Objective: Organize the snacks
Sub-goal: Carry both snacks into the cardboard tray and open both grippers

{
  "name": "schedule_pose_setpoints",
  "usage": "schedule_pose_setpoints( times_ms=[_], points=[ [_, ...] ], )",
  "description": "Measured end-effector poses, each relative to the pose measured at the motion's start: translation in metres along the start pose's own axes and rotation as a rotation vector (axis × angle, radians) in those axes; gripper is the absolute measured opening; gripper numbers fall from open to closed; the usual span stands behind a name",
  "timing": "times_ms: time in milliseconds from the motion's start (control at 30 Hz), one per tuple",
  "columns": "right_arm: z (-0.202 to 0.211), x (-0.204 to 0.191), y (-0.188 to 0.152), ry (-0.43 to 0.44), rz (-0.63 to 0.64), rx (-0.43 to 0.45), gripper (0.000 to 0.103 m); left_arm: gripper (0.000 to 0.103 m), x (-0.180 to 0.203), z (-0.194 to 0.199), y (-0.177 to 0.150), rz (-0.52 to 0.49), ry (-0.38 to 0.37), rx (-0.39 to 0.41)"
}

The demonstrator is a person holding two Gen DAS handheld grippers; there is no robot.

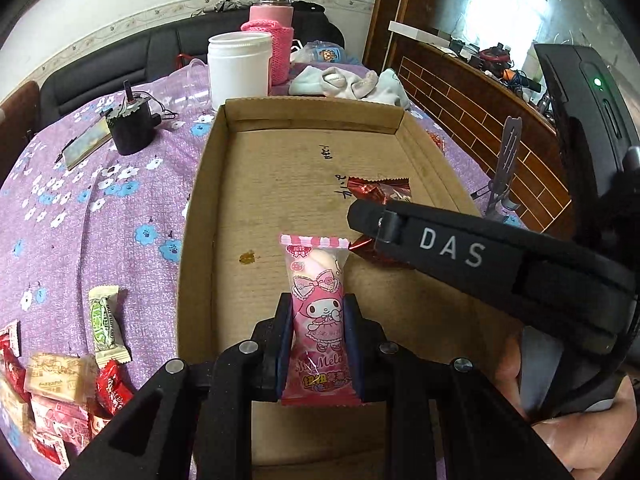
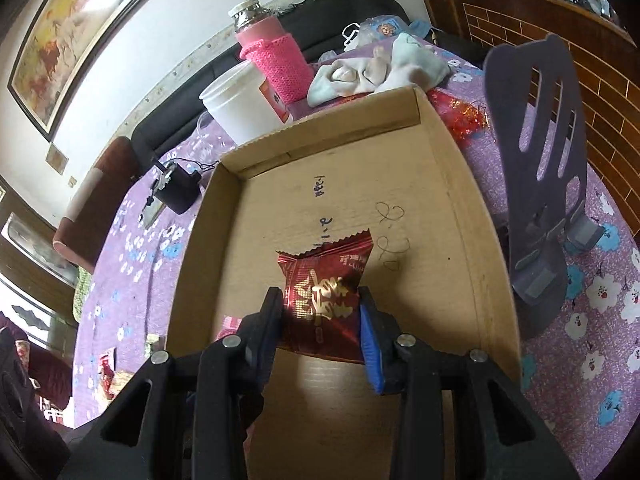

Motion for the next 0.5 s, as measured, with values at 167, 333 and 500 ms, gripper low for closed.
schedule_pose_setpoints(
  times_ms=[167, 333, 500],
  points=[
    [0.002, -0.003, 0.001, -0.008, 0.011, 0.008, 0.039, 0.029, -0.002, 0.002, 0.0, 0.01, -0.005, 0.005],
    [0.007, -0.009, 0.003, 0.0, 0.018, 0.038, 0.042, 0.045, -0.005, 0.011, -0.002, 0.024, -0.001, 0.024],
    [0.027, -0.021, 0.002, 0.062, 0.044, 0.106, 0.042, 0.045, -0.011, 0.04, -0.01, 0.044, -0.015, 0.079]
  ],
)
Point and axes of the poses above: each gripper's, at about its wrist camera, not at the fingertips, and z roughly against the way its jaws point, x to its right, y to its top, the point moved 3 cm from there along -z, roughly the way its jaws point, and after that the axes turned 15 degrees about -z, right-handed, at the moved point
